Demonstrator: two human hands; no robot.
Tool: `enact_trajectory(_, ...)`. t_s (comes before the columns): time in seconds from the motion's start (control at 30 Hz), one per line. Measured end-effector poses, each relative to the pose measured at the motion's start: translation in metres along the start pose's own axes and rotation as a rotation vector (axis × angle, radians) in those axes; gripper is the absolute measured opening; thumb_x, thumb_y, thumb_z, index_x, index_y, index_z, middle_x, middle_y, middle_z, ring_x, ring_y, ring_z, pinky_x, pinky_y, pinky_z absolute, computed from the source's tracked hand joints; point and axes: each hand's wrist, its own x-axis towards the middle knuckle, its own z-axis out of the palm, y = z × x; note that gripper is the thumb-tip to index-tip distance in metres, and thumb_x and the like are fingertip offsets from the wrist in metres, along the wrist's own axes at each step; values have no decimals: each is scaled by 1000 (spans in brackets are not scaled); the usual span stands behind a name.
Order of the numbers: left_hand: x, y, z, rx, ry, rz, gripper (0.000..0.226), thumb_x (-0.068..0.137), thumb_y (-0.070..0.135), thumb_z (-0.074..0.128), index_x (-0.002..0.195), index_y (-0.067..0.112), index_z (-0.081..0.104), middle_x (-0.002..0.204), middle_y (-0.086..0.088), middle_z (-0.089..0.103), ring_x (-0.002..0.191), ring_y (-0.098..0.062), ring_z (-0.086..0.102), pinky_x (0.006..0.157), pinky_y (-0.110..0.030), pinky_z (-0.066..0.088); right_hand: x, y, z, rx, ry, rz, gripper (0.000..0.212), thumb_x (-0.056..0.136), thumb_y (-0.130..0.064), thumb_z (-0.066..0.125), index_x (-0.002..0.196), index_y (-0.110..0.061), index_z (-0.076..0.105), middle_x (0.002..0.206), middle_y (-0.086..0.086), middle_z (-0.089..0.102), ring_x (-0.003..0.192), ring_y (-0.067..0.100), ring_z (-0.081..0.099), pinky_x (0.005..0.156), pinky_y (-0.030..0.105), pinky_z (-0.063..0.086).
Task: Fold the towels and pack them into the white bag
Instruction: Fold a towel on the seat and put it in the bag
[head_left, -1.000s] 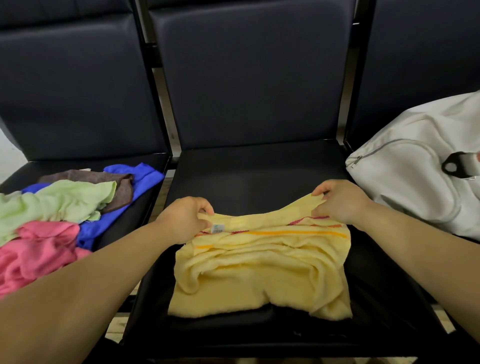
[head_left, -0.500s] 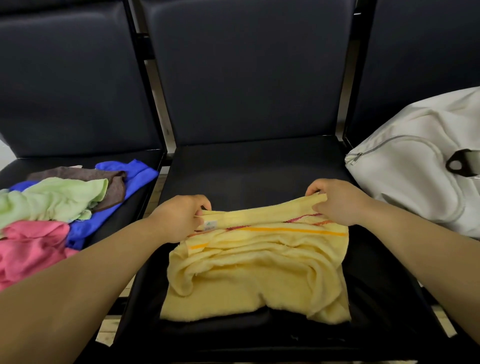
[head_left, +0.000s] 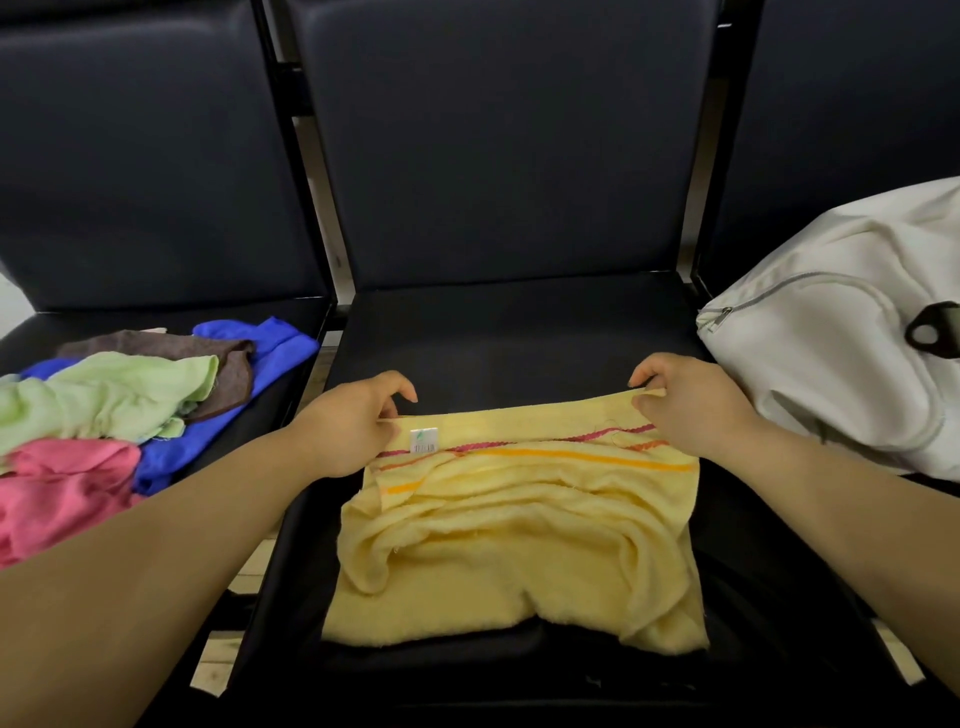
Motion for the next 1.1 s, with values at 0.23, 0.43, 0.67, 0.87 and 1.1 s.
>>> enact_trajectory(0.23, 4, -3, 3, 34, 41, -19, 33, 99, 18, 57, 128, 33, 49, 97, 11, 63, 84, -7, 64, 75, -30, 56, 1, 0, 0, -49, -4, -25, 24, 93, -13, 60, 113, -27, 64, 105, -5, 67, 87, 12, 61, 65, 20, 43)
enact_trajectory(0.43, 9, -4, 8, 76, 98, -59, 33, 95, 19, 64, 124, 30, 54, 97, 10, 60, 83, -7, 60, 67, -25, 49, 0, -2, 0, -93, -1, -3, 31, 86, -9, 63, 111, -28, 64, 104, -7, 66, 85, 10, 60, 62, 21, 46)
enact_trajectory(0.67, 8, -7, 6, 173, 77, -37, 17, 95, 23, 63, 105, 35, 58, 104, 9, 54, 93, -10, 55, 84, -32, 54, 0, 3, 1, -269, 57, -161, 25, 89, -18, 69, 111, -27, 67, 117, -3, 57, 110, 20, 52, 88, 31, 46)
enact_trajectory(0.87, 3, -10, 3, 179, 82, -10, 12, 96, 25, 61, 95, 35, 55, 96, 10, 56, 88, -9, 56, 76, -29, 51, -1, 3, -8, -217, -80, -234, 25, 91, -14, 65, 103, -35, 60, 91, -12, 55, 87, 11, 51, 70, 23, 41)
enact_trajectory(1.1, -3, -9, 2, 3, 168, -48, 22, 88, 18, 74, 95, 31, 58, 90, 10, 63, 80, -7, 62, 74, -30, 57, 1, 1, -14, -129, -150, -203, 25, 87, -16, 71, 99, -35, 59, 96, -19, 53, 84, 1, 54, 66, 15, 37)
